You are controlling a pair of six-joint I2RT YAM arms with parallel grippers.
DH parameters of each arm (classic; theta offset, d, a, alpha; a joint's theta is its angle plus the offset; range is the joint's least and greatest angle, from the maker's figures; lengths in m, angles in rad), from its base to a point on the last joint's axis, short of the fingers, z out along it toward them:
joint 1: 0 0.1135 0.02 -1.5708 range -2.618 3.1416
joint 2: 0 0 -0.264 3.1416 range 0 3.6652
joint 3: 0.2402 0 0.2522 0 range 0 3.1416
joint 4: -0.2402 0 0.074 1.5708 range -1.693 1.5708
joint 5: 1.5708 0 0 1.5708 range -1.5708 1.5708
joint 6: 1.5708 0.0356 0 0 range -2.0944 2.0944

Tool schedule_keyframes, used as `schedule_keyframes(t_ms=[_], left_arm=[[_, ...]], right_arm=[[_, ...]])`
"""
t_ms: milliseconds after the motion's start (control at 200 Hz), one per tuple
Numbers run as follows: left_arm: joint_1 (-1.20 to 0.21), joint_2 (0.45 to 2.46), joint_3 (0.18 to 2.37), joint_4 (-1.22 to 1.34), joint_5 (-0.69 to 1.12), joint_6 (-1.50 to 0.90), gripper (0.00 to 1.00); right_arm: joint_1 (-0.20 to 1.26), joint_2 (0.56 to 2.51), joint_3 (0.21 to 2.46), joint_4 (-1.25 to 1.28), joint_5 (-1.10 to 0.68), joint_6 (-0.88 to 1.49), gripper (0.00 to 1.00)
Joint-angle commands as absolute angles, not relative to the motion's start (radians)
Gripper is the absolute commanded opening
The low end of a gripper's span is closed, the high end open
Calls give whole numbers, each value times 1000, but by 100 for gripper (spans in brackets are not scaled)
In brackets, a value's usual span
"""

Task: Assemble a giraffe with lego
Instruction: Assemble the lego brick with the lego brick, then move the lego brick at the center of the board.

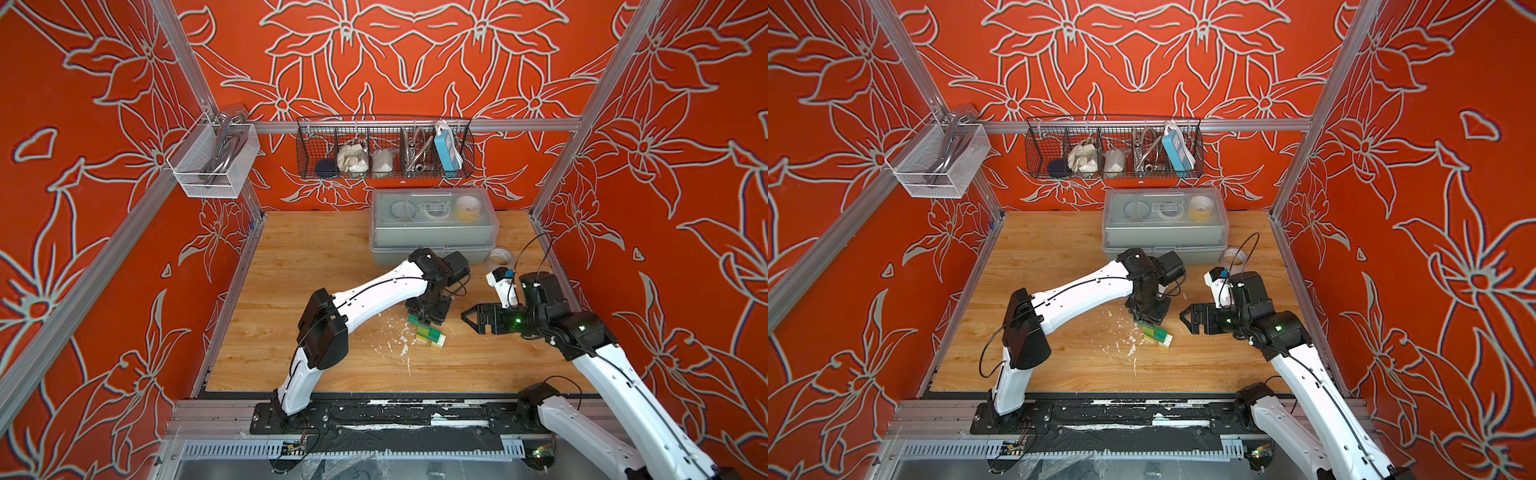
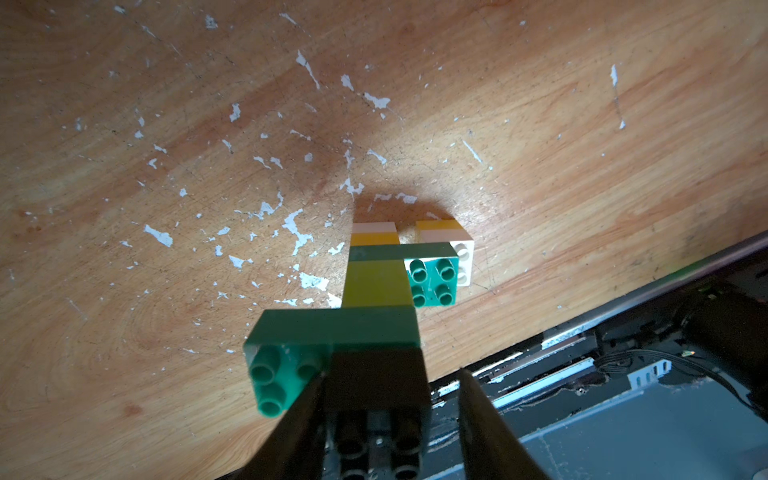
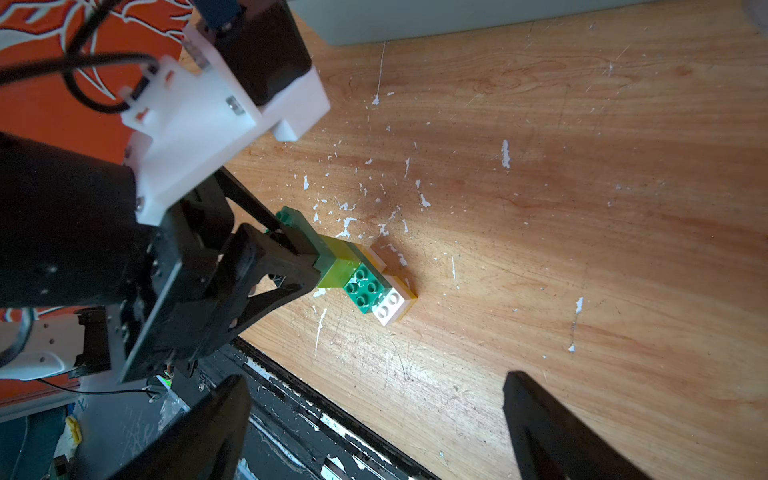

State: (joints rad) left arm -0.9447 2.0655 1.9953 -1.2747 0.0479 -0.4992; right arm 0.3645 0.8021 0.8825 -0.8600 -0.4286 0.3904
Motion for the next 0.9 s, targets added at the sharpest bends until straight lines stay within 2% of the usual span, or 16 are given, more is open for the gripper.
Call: schedule_keyframes(t_ms=[0,255,430,661,891], left_arm=[[-954,2017,2024,-1306,35,-510,50],[-954,1981,2101,-1349,12,-524,50],[-949,1924,2119,-1403,-50,-546,54],[-821,1776,1875,-1335,-50,-563,55],[-774,1667,1645,-1238,-17,-585,54]], right_arm=[[357,794,867,-857,-440,390,100],[357,799,867,-859,-447,390,100],[373,846,881,-846,-477,394,100],[532,1031,952,-790,-405,405,100],[559,1131,949,-695,-405,425,99]])
